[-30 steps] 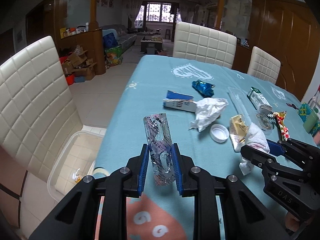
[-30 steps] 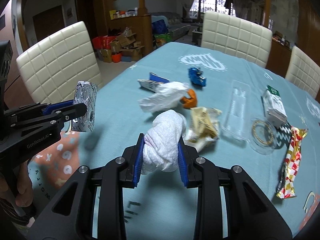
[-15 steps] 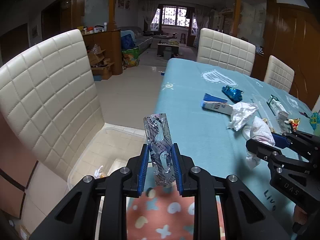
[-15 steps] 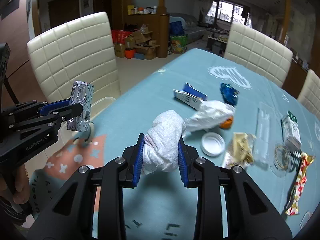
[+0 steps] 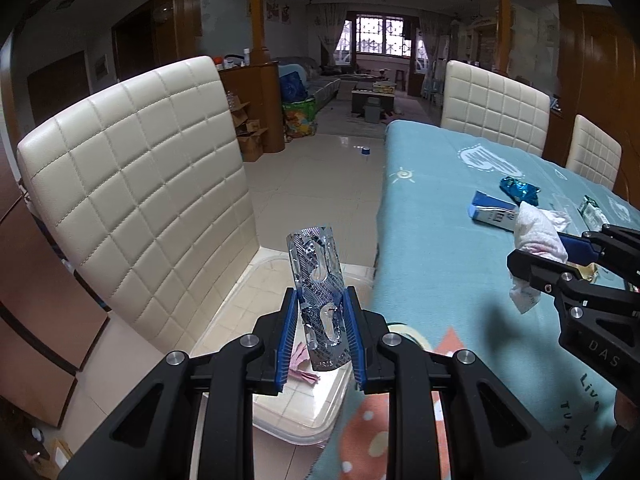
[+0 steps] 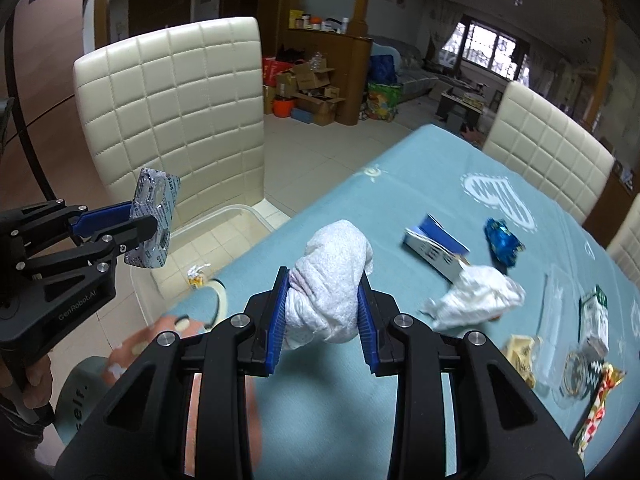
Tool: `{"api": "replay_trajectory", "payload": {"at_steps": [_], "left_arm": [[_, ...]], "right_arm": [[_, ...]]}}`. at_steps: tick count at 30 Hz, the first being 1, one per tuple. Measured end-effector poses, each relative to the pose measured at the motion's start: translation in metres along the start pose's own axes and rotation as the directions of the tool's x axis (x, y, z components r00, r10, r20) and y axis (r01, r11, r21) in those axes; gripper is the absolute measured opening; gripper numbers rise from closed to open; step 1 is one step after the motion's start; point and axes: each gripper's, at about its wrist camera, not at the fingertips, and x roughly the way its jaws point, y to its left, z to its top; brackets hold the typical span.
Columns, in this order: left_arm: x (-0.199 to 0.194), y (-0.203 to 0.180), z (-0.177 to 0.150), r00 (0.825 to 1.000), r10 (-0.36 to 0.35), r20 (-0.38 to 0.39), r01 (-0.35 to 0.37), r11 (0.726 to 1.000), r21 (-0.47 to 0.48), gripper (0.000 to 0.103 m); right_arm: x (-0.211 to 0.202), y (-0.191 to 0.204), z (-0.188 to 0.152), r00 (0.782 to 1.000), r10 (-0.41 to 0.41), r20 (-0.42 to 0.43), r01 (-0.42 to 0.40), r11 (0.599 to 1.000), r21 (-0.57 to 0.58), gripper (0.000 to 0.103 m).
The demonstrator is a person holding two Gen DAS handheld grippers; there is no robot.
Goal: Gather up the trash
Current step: 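Carry the tissue and blister pack over the bin and open the left tool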
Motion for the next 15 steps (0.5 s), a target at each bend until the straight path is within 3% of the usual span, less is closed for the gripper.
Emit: {"api": "replay_trajectory", "payload": {"at_steps": [15], "left_arm": [[0.012,0.032,0.002,0.997,0.071,-0.004,-0.071,0.997,-0.039,0.024]], "right_arm": [[0.023,0.029,0.03,0.999,0.031,0.007,-0.031,0.998,-0.063,0.035]]}}
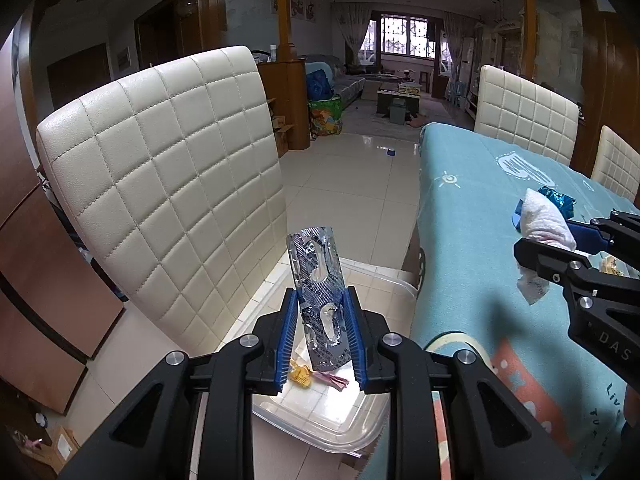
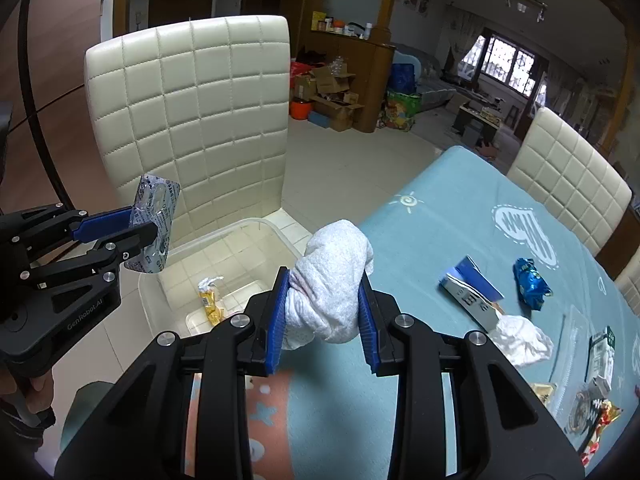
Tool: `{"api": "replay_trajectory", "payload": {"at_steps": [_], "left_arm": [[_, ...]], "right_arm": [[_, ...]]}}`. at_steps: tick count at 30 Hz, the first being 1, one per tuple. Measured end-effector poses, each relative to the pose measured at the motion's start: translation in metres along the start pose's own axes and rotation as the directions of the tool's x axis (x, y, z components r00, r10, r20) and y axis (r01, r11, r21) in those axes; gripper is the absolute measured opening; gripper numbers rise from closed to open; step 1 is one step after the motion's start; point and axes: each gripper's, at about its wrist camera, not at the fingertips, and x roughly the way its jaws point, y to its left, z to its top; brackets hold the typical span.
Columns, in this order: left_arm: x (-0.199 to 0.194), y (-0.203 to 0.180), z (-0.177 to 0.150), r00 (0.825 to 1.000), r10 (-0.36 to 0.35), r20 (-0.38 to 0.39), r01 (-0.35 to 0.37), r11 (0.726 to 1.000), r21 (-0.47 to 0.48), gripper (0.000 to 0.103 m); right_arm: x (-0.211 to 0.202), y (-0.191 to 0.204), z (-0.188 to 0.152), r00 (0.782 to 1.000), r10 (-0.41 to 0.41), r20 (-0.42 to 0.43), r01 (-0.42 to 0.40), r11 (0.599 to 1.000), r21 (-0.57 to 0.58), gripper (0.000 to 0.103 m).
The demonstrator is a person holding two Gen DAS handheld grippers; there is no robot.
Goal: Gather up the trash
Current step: 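Carry the tissue and blister pack over the bin and open the left tool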
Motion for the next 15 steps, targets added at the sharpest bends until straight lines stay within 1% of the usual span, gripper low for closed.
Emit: {"api": "replay_trajectory", "payload": {"at_steps": [6,13,14,15], "left_arm": [[0.002,0.001,0.0,1.0,0.001,0.001,-0.001,1.0,0.003,0.025],[0.012,0.0,0.001,0.999,-0.025,-0.025,0.025,1.0,-0.002,0.028],[0.013,0.0,0.001,0.999,-0.026,-0.027,0.026,1.0,-0.004,0.03],[0.015,0.001,0.0,0.999,-0.022,-0.028,0.021,1.0,-0.004,0.04]], "right_arm": [[0.004,0.002,0.002,1.0,0.008,0.002,-0.008,1.0,0.003,0.035],[0.01,0.001,-0.001,1.0,0.012,-0.008,-0.012,1.0,0.007,0.035],[0.011,0.0,-0.002,1.0,0.013,-0.01,-0.013,1.0,0.007,0.035],[0.011,0.001,-0.001,1.0,0.014,-0.01,-0.014,1.0,0.007,0.035]]}}
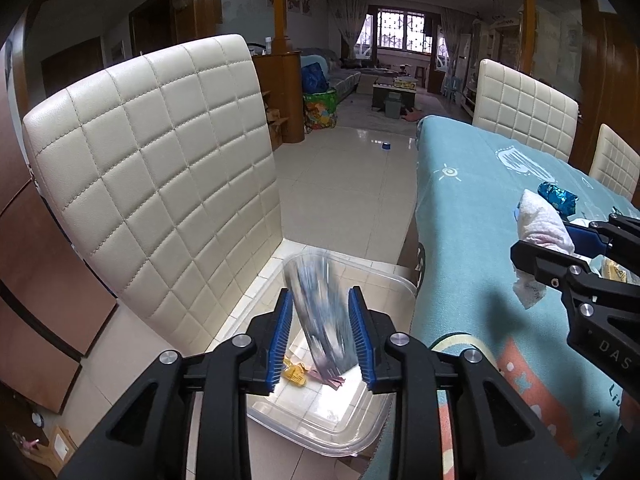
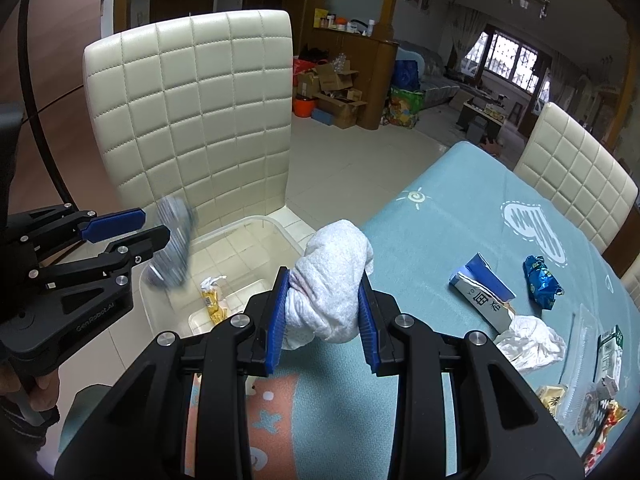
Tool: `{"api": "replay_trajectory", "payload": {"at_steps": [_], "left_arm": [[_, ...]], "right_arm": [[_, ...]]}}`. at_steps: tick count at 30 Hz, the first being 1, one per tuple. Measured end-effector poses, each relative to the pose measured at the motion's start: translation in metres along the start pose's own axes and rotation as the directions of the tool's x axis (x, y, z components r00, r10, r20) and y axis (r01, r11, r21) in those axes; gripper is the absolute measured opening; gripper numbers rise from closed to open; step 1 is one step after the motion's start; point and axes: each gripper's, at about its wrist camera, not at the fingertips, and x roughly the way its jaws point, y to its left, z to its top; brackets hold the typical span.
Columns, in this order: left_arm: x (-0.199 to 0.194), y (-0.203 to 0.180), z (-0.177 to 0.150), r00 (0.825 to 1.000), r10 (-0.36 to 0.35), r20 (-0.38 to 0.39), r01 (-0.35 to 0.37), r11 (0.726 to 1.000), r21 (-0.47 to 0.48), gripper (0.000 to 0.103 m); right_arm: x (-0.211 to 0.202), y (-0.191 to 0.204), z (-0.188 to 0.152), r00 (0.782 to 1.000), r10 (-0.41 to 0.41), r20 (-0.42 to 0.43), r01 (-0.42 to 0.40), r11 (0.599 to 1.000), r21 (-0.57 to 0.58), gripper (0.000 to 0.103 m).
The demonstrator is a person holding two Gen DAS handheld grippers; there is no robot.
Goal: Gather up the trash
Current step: 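Carry the tissue and blister pack over the bin and open the left tool, then open the right tool to drop the white tissue into the bin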
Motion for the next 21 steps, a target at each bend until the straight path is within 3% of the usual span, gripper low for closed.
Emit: {"api": "replay_trajectory", "payload": {"at_steps": [1,2,3,9,21], "left_arm": [[0.001,0.001,0.0,1.0,0.005,-0.001,-0.005,1.0,-0.002,0.05],[0.001,0.002,-0.001,1.0,0.016,0.002,-0.016,1.0,-0.009,0.073],[0.0,0.002,-0.001,1.0,0.021,0.011,-0.021,1.0,-0.015,0.079],[-0.007,0.001,-0.003,0.998,0.043,0.036,-0.044,0.999,0.003,0.079],[-0.016,0.026,-0.006,0.995,0.082,0.054,-0.078,0.995,-0.065,0.079]], "right_arm": [[0.0,0.0,-0.001,1.0,0.001,0.0,-0.001,1.0,0.001,0.035],[0.001,-0.001,-0.001,1.0,0.001,-0.001,-0.001,1.0,0.002,0.035],[0.002,-0.001,-0.001,1.0,0.004,-0.003,-0.004,1.0,0.004,0.035],[0.005,0.002,-0.001,1.0,0.011,-0.011,-0.011,1.0,-0.001,0.035],[0.005,0.018,0.007,1.0,0.026,0.002,-0.026,0.999,-0.043,0.035]]}}
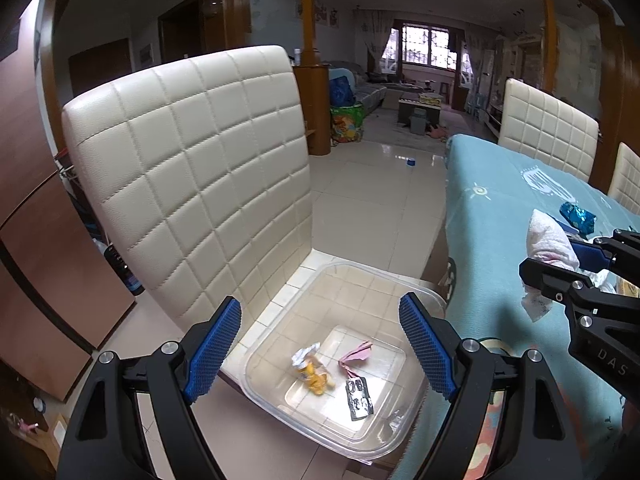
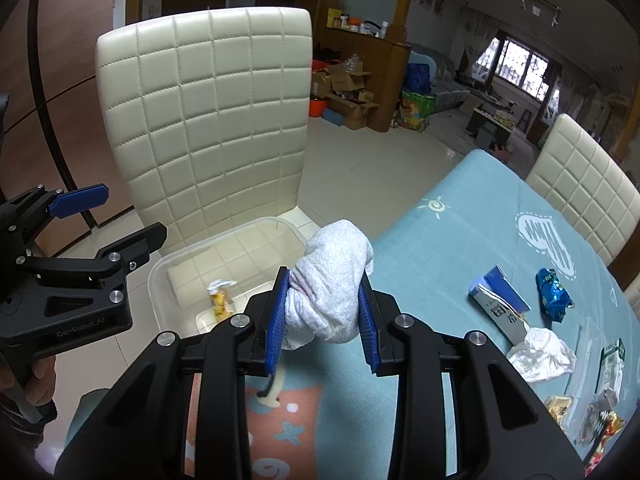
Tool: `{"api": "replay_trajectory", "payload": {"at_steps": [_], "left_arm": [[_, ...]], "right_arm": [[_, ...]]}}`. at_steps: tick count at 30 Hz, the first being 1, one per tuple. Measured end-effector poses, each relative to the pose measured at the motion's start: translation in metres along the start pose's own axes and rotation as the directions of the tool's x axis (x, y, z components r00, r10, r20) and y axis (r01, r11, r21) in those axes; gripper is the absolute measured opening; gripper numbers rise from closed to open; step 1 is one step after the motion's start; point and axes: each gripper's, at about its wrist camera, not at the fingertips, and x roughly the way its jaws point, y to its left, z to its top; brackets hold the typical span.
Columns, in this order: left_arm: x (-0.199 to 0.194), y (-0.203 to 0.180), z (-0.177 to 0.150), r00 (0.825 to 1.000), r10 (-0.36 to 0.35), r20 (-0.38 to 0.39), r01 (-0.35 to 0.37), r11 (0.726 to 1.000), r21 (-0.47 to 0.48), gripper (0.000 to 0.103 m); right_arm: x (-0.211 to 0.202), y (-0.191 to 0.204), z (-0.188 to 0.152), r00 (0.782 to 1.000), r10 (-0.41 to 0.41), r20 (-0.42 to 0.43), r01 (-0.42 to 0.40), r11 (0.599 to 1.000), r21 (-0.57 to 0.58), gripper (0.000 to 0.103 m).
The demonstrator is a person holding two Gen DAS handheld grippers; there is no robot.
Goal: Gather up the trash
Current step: 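Open the right tool to drop the white tissue into the bin, then move both open tools back over the table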
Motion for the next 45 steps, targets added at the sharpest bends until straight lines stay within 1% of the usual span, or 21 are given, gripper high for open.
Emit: {"api": "replay_trajectory", "payload": {"at_steps": [6,8,9,10,11,12,13,15,17,19,23,28,33,38,42,45], "left_arm": [[-0.004,0.015,0.001,0.999,0.04,0.017,-0.039,0.998,-0.055,0.079],[-0.004,0.019,0.001,0.999,0.05,0.019,-0.049,0.997,-0.062,0.079],[-0.003,0.021,0.001,0.998,0.055,0.016,-0.054,0.996,-0.066,0.079],[-0.003,0.022,0.001,0.998,0.056,0.013,-0.055,0.996,-0.069,0.079],[-0.003,0.022,0.0,0.998,0.056,0.007,-0.056,0.996,-0.074,0.079],[-0.002,0.023,0.0,0.999,0.054,0.004,-0.054,0.995,-0.078,0.079],[-0.002,0.024,0.0,0.999,0.054,0.003,-0.053,0.995,-0.081,0.079],[-0.004,0.025,-0.001,0.998,0.059,0.005,-0.058,0.995,-0.082,0.079],[-0.004,0.025,0.0,0.998,0.06,0.005,-0.059,0.995,-0.082,0.079],[-0.004,0.025,0.0,0.999,0.054,0.005,-0.053,0.995,-0.083,0.079],[-0.006,0.017,0.003,1.0,0.02,0.0,-0.02,0.997,-0.076,0.079],[-0.015,-0.005,0.006,1.0,-0.018,0.019,0.018,0.999,-0.035,0.079],[-0.021,-0.043,0.011,0.996,-0.084,0.015,0.083,0.996,0.022,0.079],[-0.031,-0.089,0.015,0.987,-0.161,0.014,0.159,0.983,0.091,0.079],[-0.037,-0.133,0.015,0.974,-0.227,-0.004,0.225,0.962,0.153,0.08],[-0.043,-0.173,0.014,0.958,-0.286,-0.024,0.284,0.937,0.202,0.08]], "right_arm": [[0.004,0.012,0.008,0.999,0.035,0.013,-0.035,0.999,-0.019,0.035],[0.005,0.014,0.01,0.999,0.051,0.018,-0.051,0.999,-0.017,0.038],[0.005,0.014,0.011,0.998,0.057,0.025,-0.057,0.998,-0.014,0.042],[0.004,0.015,0.012,0.998,0.056,0.032,-0.055,0.998,-0.011,0.057],[0.003,0.014,0.014,0.998,0.052,0.041,-0.052,0.999,-0.003,0.068],[0.001,0.012,0.015,0.997,0.05,0.059,-0.051,0.999,0.015,0.088],[-0.003,0.009,0.016,0.995,0.045,0.088,-0.048,0.998,0.033,0.09],[-0.008,0.007,0.017,0.993,0.021,0.115,-0.025,0.999,0.037,0.09],[-0.01,0.006,0.018,0.993,-0.002,0.118,-0.001,1.0,0.031,0.09],[-0.011,0.001,0.014,0.994,-0.007,0.11,0.002,0.999,0.046,0.09],[-0.017,-0.011,0.003,0.996,-0.017,0.09,0.011,0.997,0.07,0.09],[-0.035,-0.029,-0.014,0.994,-0.067,0.089,0.059,0.995,0.086,0.09],[-0.056,-0.056,-0.039,0.985,-0.151,0.086,0.142,0.985,0.099,0.09],[-0.078,-0.096,-0.068,0.975,-0.21,0.067,0.195,0.964,0.181,0.09],[-0.1,-0.139,-0.096,0.957,-0.287,0.039,0.266,0.924,0.274,0.09],[-0.118,-0.176,-0.125,0.943,-0.332,-0.009,0.312,0.877,0.365,0.09]]}}
